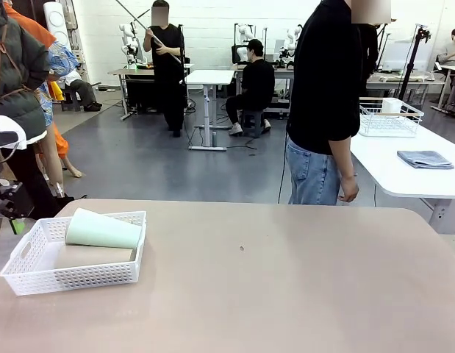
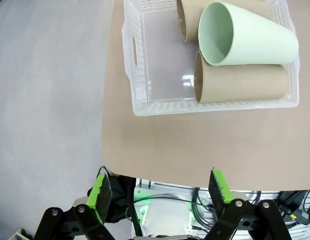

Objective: Clean and organize the cups into the basket.
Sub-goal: Move the Organizing basket back to the left side of the table.

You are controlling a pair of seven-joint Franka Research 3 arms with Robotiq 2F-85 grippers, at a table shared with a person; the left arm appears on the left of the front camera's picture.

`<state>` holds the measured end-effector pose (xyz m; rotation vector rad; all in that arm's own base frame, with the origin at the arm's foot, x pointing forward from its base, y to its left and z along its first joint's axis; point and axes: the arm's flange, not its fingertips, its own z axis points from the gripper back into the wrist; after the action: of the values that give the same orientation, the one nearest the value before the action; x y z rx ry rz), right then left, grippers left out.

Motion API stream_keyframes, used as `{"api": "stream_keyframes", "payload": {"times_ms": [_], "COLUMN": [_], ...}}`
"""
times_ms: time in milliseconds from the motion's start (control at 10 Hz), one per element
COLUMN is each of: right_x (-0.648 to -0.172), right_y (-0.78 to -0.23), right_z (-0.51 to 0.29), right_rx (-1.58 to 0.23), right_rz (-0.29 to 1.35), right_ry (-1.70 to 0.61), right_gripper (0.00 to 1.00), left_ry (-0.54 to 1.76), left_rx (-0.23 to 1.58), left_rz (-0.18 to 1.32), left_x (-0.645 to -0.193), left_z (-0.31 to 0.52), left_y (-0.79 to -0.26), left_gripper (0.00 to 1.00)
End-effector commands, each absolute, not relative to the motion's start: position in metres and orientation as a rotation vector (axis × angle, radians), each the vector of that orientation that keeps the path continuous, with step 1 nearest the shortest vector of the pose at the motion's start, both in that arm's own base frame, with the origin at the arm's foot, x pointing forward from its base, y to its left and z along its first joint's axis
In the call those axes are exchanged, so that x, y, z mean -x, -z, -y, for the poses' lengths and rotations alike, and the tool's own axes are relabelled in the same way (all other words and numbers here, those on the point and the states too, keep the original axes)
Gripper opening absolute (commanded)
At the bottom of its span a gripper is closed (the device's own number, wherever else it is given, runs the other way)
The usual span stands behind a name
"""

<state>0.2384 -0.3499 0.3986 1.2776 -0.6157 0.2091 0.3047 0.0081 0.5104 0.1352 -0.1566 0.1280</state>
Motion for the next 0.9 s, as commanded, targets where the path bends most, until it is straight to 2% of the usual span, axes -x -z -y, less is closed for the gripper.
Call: {"api": "stream_keyframes", "payload": {"times_ms": [0,300,600,800], "right_x": [-0.237,-0.237,-0.237,-0.237], "right_y": [-0.397,-0.397,-0.397,-0.397], "right_z": [0.346,0.346,0.346,0.346], "right_rx": [-1.265,-1.265,-1.265,-1.265], "right_rz": [0.621,0.621,0.621,0.621], "right_ry": [-0.202,-0.202,-0.202,-0.202], "right_gripper": [1.00,1.00,1.00,1.00], "left_ry": [-0.122,-0.130,-0.024,0.004], "left_rx": [-0.129,-0.133,0.468,0.734], "left_rz": [0.166,0.155,0.212,0.233], "left_x": [-0.309,-0.305,-0.277,-0.261], "left_z": [-0.011,-0.009,-0.072,-0.133], "left_y": [-0.509,-0.510,-0.545,-0.543], "left_gripper": [1.00,1.00,1.00,1.00]}}
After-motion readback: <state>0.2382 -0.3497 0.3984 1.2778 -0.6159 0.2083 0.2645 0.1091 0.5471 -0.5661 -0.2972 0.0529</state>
